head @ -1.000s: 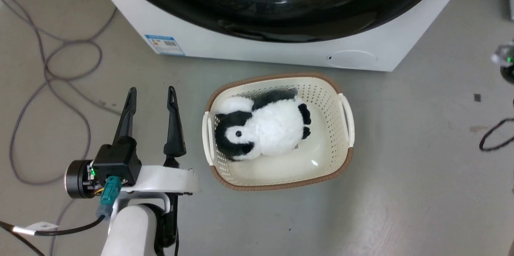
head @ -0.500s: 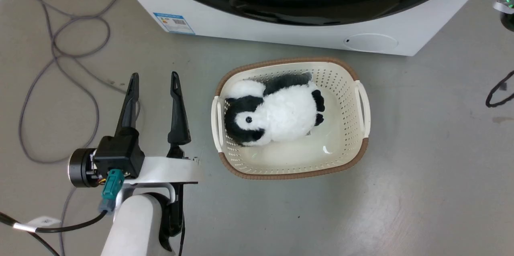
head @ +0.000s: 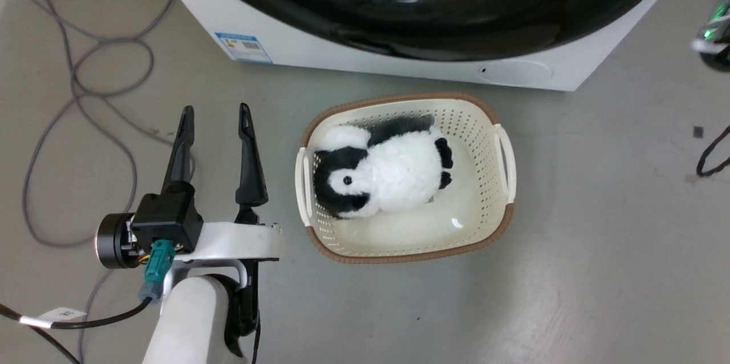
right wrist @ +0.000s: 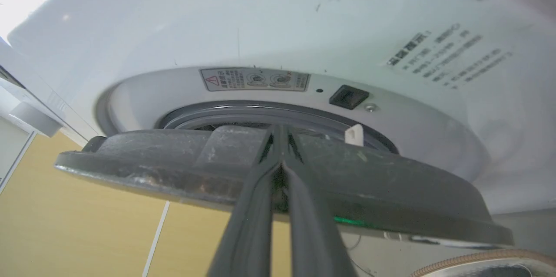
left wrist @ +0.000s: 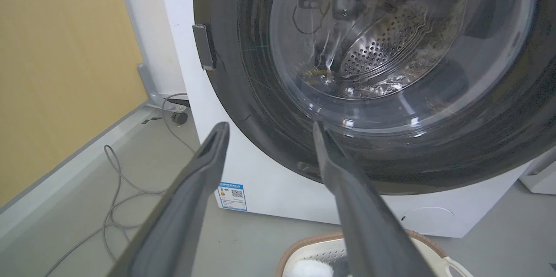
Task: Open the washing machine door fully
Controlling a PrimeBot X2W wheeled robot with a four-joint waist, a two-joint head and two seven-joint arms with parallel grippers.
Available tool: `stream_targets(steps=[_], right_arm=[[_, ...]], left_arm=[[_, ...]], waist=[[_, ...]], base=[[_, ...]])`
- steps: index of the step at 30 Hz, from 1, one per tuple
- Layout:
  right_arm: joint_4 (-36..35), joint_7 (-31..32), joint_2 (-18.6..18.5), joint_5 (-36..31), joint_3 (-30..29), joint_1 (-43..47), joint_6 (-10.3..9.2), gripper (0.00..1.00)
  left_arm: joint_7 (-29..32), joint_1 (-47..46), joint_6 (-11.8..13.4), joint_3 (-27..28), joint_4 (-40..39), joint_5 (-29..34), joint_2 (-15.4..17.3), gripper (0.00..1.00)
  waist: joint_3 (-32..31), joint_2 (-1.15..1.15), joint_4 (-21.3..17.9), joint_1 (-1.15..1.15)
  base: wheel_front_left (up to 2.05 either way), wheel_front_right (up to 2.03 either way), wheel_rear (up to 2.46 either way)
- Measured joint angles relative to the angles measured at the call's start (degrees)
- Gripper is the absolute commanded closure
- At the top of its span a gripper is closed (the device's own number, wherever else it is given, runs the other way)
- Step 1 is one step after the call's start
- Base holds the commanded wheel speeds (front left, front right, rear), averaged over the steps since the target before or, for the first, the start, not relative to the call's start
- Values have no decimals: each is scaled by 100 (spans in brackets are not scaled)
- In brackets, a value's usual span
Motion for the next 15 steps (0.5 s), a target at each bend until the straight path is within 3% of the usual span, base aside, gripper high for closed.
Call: stream_targets(steps=[15], right_arm=[[-255, 55, 408, 174, 279, 481, 0, 100]], left_arm=[[0, 86, -121, 79, 94, 60, 0, 0]], waist=[[-363, 0, -281, 0]], base=[[0, 0, 0]])
